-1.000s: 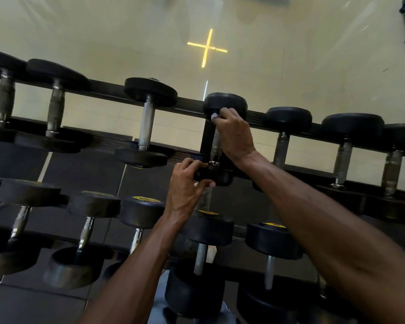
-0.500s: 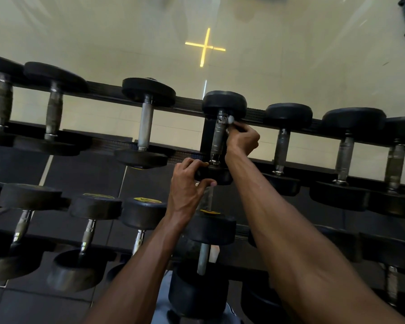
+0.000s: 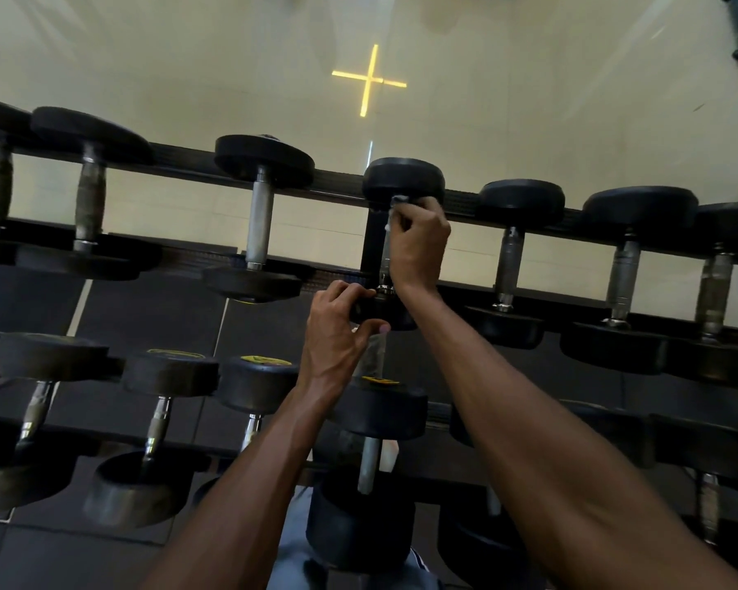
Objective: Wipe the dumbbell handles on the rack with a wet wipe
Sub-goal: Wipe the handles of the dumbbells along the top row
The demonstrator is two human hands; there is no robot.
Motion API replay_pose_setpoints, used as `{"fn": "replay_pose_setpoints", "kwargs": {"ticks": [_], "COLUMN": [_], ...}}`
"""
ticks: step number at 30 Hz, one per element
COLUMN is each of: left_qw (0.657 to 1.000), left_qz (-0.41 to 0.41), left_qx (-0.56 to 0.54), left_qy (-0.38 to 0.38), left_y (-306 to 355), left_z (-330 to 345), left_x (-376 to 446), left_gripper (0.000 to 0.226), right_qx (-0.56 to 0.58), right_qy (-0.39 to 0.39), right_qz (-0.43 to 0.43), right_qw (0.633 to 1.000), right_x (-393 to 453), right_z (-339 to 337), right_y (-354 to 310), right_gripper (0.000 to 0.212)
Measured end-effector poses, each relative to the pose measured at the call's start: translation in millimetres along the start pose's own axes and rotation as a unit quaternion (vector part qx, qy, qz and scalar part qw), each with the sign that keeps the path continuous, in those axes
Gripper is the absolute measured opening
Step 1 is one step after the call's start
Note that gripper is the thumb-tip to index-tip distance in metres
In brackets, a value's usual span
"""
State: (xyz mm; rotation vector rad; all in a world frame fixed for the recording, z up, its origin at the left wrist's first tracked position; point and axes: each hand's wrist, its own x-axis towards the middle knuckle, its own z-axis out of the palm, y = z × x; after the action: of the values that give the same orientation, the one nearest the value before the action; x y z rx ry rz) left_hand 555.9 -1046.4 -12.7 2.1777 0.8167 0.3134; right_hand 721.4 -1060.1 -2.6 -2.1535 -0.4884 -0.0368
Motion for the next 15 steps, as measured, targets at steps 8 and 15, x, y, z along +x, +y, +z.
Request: {"fn": "replay_pose_setpoints", "kwargs": {"ticks": [8, 15], "left_qw": [1.000, 1.000], "left_qz": [-0.003, -0.006], "left_qx": [-0.004, 0.002], "left_qy": [-0.009, -0.012], "left_y": [-1.3, -1.3], "left_z": [-1.6, -2.6], "left_x": [0.9, -0.3], "left_gripper": [0.046, 0.046], "right_qx": [-0.142, -0.112], "right_qy": [-0.236, -0.362], "right_qz": [-0.199, -0.148], "right_qw": [0.941, 0.913], "right_x": [-7.7, -18.4], "right_z": [-21.0, -62.8], "right_y": [16.8, 40.8], "right_gripper": [0.018, 0.016]}}
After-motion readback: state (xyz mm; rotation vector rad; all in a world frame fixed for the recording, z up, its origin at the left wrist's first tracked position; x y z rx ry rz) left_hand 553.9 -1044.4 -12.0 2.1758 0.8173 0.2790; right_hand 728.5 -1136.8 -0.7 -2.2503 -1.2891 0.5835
